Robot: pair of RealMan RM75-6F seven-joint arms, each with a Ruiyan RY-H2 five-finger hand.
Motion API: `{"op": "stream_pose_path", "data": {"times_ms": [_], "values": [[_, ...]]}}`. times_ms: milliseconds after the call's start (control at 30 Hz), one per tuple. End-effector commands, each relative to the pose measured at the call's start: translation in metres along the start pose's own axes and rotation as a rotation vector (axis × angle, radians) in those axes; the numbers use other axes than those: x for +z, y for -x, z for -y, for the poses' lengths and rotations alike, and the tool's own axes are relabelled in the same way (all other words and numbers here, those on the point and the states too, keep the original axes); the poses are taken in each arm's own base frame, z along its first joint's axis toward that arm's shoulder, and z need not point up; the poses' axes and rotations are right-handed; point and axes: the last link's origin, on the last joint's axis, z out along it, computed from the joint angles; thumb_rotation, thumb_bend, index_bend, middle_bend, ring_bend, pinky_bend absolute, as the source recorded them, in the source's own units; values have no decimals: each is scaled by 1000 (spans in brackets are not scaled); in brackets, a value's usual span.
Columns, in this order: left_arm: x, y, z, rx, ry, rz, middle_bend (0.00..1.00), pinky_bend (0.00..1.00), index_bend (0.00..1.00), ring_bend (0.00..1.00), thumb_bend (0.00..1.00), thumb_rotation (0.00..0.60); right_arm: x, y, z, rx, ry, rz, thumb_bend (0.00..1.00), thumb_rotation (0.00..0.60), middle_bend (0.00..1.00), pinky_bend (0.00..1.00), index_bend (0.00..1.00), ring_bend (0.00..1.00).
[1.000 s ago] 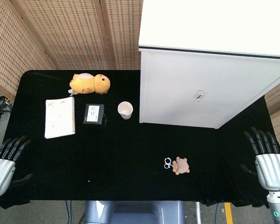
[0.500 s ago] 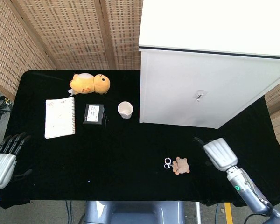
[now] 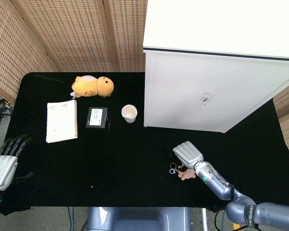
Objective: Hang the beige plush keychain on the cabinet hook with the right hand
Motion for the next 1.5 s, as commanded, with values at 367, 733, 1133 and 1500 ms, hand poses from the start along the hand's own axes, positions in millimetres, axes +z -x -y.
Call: {"op": "stream_pose_path", "data": {"times_ms": [367,733,1133,1500], "values": [[5,4,2,5,-14,18,0,0,0,0,0,600,40,31,7,-37,33,34,496,600,863,1000,527,806],[5,5,2,10,-17,25,0,0,0,0,0,600,43,41,7,-39,41,55,511,600,865,1000,532,806],[4,6,1,13,-17,29,0,0,0,0,0,600,43,52,5,-65,44,70,515,600,870,1000,533,808],[5,6,1,11,-17,29,0,0,0,0,0,600,45,57,4,-83,47,71,518,600,870,1000,534,808]]}}
